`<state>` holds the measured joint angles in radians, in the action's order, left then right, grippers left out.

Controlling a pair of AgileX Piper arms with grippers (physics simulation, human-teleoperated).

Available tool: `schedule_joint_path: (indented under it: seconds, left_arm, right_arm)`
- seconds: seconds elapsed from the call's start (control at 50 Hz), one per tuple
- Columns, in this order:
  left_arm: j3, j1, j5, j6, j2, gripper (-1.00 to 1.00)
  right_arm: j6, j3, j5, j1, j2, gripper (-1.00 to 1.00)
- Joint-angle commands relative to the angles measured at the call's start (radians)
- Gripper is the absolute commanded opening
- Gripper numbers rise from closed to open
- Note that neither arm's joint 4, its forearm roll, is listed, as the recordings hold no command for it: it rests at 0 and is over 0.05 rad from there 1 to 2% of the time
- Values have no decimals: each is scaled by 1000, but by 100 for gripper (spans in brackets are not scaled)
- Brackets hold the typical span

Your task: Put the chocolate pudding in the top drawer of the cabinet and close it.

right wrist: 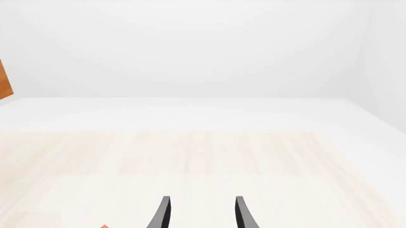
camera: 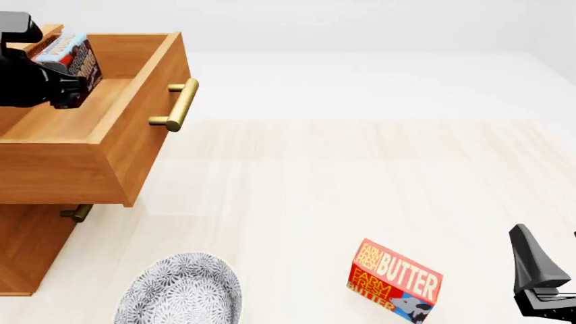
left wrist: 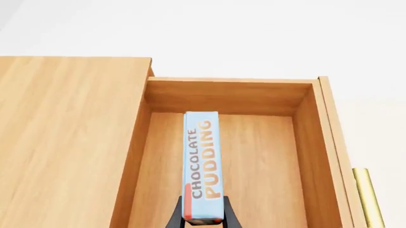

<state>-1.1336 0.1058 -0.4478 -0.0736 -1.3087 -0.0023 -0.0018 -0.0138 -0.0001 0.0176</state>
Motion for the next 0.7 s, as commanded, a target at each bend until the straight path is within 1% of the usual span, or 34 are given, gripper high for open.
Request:
schedule_joint_path:
  seconds: [0.02,0.56,0.6,0.68,0.7]
  left_arm:
    - [14,6,19,-13,-13,-100]
    - [19,5,13,-3,-8,-100]
    - [22,-11,12,0,-8,-100]
    - [21,-10,11,5,-5,-100]
    - [22,-16,10,8,-8,100]
  right_arm:
    - [0,0,0,0,0,100]
    - [0,0,0,0,0,100]
    - [0,0,0,0,0,100]
    - [0,0,0,0,0,100]
    - [0,0,0,0,0,100]
